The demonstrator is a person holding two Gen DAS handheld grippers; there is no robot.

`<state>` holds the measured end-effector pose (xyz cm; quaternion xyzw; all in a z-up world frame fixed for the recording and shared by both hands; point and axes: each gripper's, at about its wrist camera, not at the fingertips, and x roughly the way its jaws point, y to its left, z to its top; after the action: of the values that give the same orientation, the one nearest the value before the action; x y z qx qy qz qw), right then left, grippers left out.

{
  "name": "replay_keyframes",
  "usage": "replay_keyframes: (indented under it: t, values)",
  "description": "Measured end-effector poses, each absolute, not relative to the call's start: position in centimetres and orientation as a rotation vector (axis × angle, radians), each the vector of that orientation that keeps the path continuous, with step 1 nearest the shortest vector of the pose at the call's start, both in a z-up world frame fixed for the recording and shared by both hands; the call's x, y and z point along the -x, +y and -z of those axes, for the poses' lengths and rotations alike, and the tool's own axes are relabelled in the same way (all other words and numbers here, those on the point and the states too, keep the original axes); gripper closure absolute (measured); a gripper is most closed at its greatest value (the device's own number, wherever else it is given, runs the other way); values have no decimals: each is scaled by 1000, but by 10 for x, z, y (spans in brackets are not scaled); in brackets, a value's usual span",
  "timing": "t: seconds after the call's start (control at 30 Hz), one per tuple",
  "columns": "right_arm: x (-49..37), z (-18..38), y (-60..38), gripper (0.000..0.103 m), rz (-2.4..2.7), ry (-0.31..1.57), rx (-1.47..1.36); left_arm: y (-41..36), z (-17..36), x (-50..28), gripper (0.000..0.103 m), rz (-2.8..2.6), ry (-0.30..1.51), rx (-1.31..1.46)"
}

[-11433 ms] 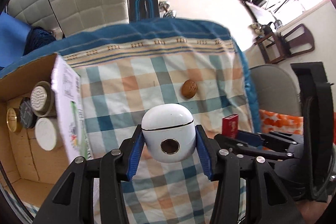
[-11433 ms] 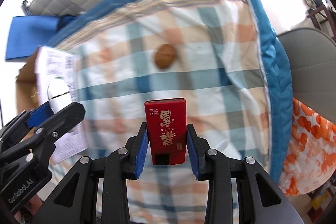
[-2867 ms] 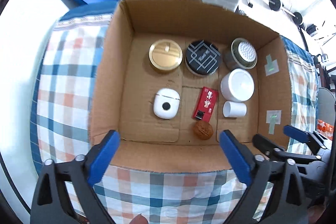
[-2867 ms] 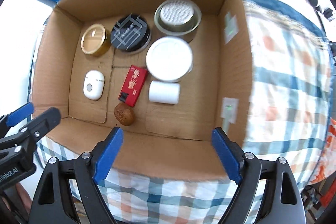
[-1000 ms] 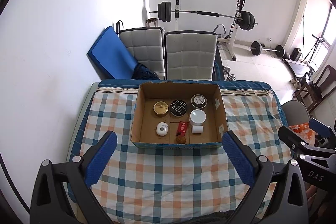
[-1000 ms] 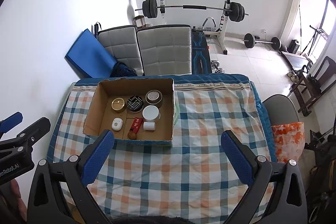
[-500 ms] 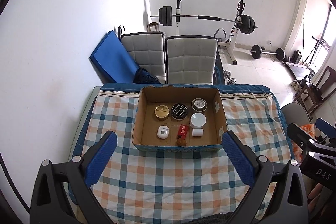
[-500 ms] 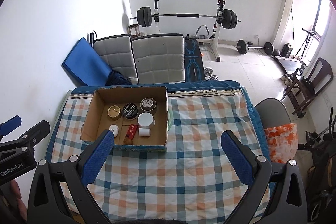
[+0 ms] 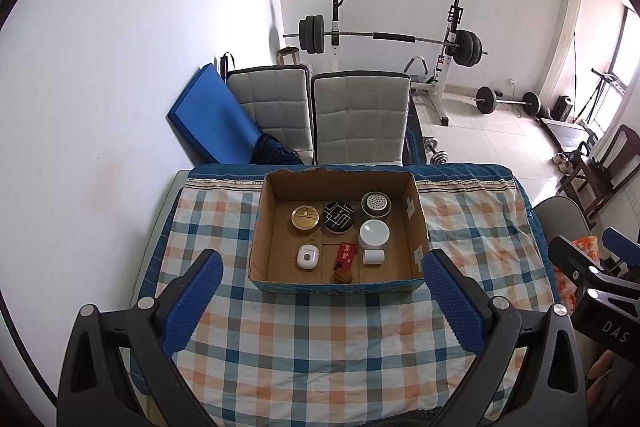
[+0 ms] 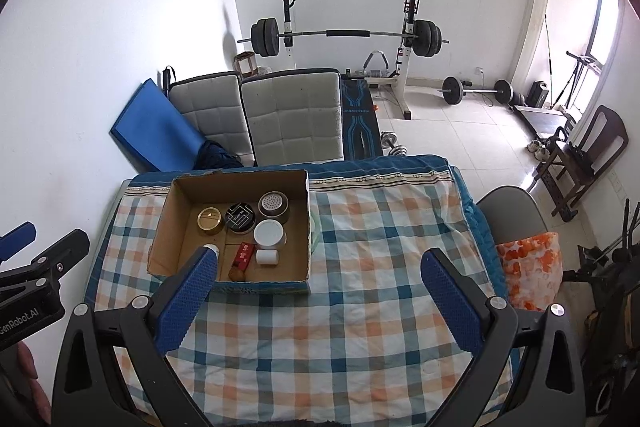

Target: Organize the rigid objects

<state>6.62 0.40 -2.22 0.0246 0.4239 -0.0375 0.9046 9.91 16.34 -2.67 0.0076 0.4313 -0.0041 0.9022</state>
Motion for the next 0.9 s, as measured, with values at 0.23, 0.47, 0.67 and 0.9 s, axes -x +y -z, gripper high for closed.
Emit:
replay_keyframes:
  t: [0.23,0.47,0.67,0.9]
  values:
    - [-66,23,3,0,81,878,-51,160,27,-103,0,19,899,-12]
    - [-67,25,1,0,84,879,-60,156,25,-107,0,27,894,-12]
    - [-67,28,-2,0,91,880,-61,157,25,-109,0,27,892,-12]
    - [-67,29,-3,0,97,874,-62,157,23,-112,0,18,886,-10]
